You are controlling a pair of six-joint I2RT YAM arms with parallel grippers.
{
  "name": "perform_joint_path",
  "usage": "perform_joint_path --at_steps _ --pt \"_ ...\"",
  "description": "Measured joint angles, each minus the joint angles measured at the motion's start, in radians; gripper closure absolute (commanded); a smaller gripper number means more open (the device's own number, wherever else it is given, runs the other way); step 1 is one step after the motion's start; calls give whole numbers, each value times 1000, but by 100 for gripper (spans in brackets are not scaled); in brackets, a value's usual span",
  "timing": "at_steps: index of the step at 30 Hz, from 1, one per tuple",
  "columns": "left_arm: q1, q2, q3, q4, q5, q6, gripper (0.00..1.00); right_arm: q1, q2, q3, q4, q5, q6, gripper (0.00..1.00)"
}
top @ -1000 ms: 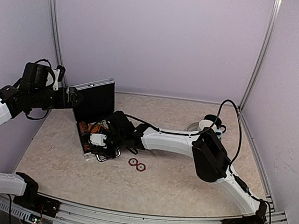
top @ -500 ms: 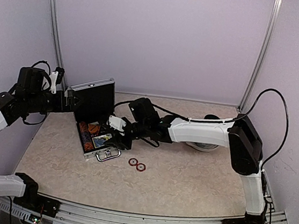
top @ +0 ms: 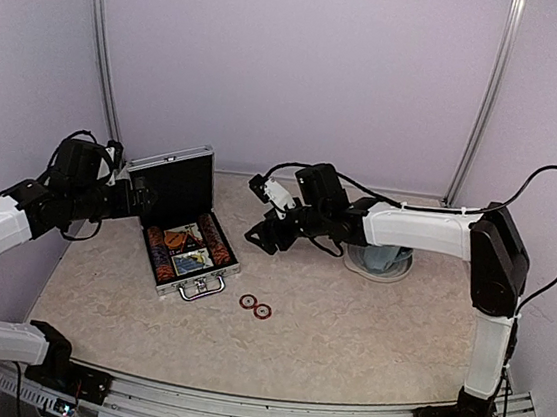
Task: Pack up texas hold em set
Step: Move the chip case to the center of the board.
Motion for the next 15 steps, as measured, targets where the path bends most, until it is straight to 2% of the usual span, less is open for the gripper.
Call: perform_joint_path --at_steps 8,15 --pt "73 27 -121 103 -80 -76 1 -26 103 71 -22 30 127 20" --pt "87 79 -120 220 -131 -79 2 -26 267 233 -50 12 228 23"
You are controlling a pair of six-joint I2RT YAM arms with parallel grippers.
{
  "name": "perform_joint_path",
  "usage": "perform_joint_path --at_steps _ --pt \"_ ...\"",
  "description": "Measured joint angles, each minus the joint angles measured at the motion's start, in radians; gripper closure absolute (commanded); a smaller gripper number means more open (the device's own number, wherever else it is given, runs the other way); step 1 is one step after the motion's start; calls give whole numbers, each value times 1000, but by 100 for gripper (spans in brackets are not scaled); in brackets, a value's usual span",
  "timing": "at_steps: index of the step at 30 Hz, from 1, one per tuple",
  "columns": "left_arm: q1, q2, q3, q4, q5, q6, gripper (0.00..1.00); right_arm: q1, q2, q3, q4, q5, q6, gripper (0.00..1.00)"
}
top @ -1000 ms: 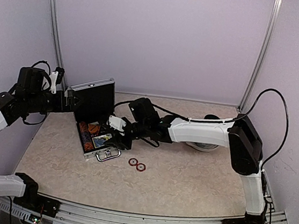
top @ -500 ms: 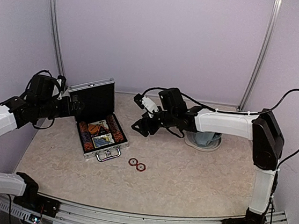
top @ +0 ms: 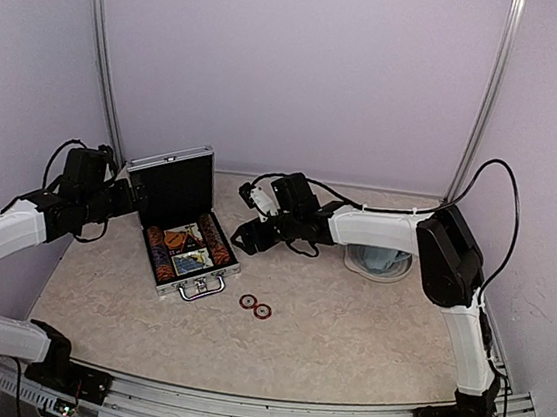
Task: Pack up texas hold em set
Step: Move the chip case to the center of the board.
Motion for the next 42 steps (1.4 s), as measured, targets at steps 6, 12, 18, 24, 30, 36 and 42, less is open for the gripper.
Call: perform_joint_path --at_steps 6,12,18,24,30,36,42 --pt "11 111 34 83 -29 19 5 0 70 81 -14 -44 63 26" --pt "15 207 75 153 -49 54 20 0 75 82 -19 -78 88 28" --pt "15 248 80 195 -57 95 39 -2 75 62 -18 -89 89 30" --pt "17 291 90 223 -79 137 50 -6 75 46 -21 -99 90 31" --pt "23 324 116 227 -115 166 63 -8 75 35 -21 -108 95 32" --pt "30 356 138 231 -132 185 78 -9 74 16 -22 -109 96 33" --pt "18 389 166 233 -131 188 85 -15 63 -17 -25 -108 96 33"
